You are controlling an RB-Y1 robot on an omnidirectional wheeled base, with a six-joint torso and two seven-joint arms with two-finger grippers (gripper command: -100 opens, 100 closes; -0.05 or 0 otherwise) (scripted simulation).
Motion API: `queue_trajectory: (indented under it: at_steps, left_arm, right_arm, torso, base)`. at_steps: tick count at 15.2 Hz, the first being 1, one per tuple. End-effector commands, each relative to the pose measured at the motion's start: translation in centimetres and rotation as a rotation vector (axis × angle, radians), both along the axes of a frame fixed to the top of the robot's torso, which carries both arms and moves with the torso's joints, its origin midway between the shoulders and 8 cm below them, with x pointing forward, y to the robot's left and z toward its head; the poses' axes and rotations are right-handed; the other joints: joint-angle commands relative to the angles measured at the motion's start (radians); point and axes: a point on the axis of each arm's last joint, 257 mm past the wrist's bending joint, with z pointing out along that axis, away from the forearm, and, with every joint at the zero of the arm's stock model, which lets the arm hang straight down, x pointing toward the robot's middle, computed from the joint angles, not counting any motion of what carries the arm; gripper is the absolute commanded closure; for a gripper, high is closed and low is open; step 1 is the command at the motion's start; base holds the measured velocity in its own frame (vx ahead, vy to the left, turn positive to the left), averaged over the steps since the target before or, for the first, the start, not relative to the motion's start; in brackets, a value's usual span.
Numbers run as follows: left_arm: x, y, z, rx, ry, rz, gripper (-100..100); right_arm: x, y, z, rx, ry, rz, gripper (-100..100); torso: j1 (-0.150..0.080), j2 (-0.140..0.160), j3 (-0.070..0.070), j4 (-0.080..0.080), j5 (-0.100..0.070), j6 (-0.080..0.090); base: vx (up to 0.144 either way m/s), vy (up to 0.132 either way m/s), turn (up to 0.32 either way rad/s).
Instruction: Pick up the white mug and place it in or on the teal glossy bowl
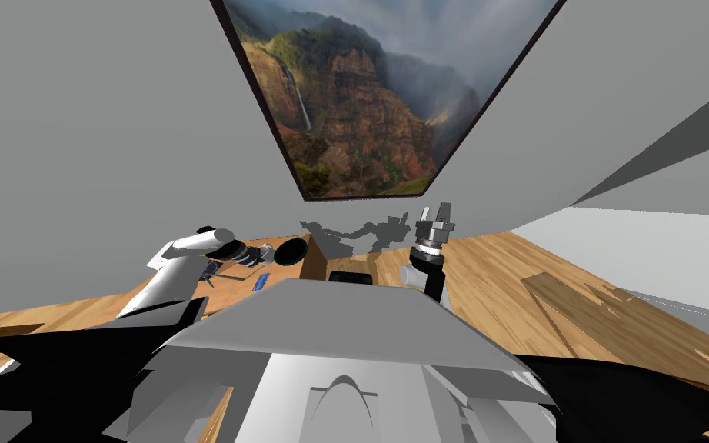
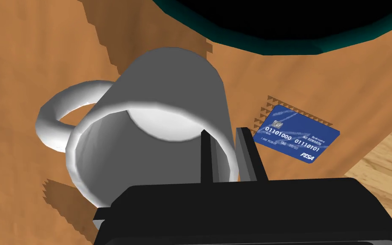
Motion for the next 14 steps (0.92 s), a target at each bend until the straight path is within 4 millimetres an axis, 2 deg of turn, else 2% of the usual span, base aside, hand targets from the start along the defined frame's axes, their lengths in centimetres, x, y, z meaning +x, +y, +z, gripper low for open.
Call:
queue_trajectory:
  at_steps: [1, 3, 7, 9, 11, 14]
  left_arm:
    - [1.3, 0.9, 2.3, 0.021, -0.028, 0.025, 100]
    - [2.1, 1.3, 3.7, 0.036, -0.050, 0.037, 100]
    - [4.7, 2.5, 8.4, 0.081, -0.130, 0.072, 100]
    - [5.4, 2.7, 9.9, 0.092, -0.155, 0.078, 100]
    - [6.2, 2.7, 12.3, 0.102, -0.191, 0.080, 100]
    - [6.4, 2.4, 13.6, 0.101, -0.205, 0.069, 100]
  right_arm:
    - [0.0, 0.0, 0.0, 0.000, 0.000, 0.000, 0]
    - [0.0, 0.0, 0.0, 0.000, 0.000, 0.000, 0]
    - [0.0, 0.0, 0.0, 0.000, 0.000, 0.000, 0]
    - [0.0, 0.0, 0.0, 0.000, 0.000, 0.000, 0]
    - [0.0, 0.0, 0.0, 0.000, 0.000, 0.000, 0]
    - [0.0, 0.0, 0.0, 0.000, 0.000, 0.000, 0]
  torso:
    - [0.000, 0.000, 0.000, 0.000, 0.000, 0.000]
    - [-0.003, -0.001, 0.000, 0.000, -0.001, 0.000]
    - [-0.004, 0.000, 0.001, 0.001, -0.002, 0.000]
    - [-0.005, 0.000, 0.001, 0.002, -0.003, -0.001]
    - [-0.006, 0.000, 0.002, 0.003, -0.004, -0.001]
    - [-0.009, 0.000, 0.001, 0.003, -0.004, -0.001]
  base:
    - [0.038, -0.072, 0.069]
    - [0.034, -0.067, 0.064]
    - [0.032, -0.071, 0.060]
    - [0.034, -0.076, 0.063]
    - [0.047, -0.082, 0.042]
    - [0.057, -0.106, 0.036]
